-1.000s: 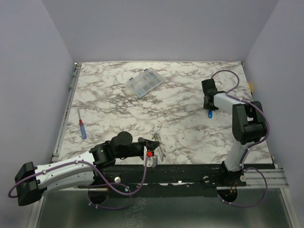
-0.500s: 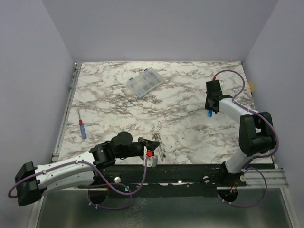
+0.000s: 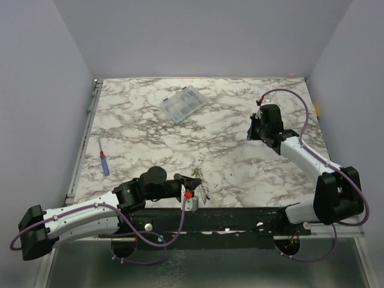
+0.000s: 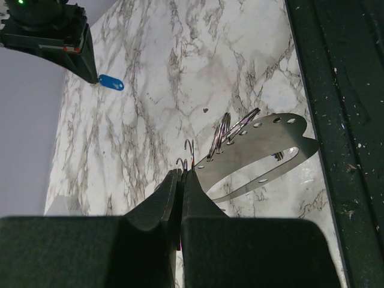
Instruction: Put the keys on the keyring
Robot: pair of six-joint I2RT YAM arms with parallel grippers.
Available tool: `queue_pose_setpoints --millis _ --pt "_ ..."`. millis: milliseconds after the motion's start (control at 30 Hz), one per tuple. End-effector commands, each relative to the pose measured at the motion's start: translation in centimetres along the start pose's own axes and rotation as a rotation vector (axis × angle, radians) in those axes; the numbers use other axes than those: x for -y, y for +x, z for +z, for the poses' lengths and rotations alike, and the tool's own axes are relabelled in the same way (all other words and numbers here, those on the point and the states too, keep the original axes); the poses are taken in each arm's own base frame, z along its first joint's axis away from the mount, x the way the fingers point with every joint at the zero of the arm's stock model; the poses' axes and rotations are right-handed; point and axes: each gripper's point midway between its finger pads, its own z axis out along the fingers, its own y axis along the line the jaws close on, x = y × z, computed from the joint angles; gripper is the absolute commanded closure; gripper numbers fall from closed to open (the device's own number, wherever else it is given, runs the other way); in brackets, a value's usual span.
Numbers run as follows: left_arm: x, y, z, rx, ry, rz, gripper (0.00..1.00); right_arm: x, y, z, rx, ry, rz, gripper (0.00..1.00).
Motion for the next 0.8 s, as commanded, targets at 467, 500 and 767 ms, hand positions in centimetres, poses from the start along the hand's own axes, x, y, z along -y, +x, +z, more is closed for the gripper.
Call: queue_pose_setpoints --millis 467,500,767 --pt "-2.6 0.6 -1.5 -0.041 -0.106 0.046 1.00 -16.2 -0.3 -13.8 0.125 -0.853 -0.360 0.99" --pt "-2.8 0.7 -1.6 -0.047 -0.113 0.048 1.00 -16.8 0.0 -14.3 0.118 -0.882 -0.372 0.99" --pt "-3.2 1.1 -2.1 -0.070 -0.137 0.058 1.00 -18.3 0.8 -17.7 0.106 -1.021 -0.439 0.99"
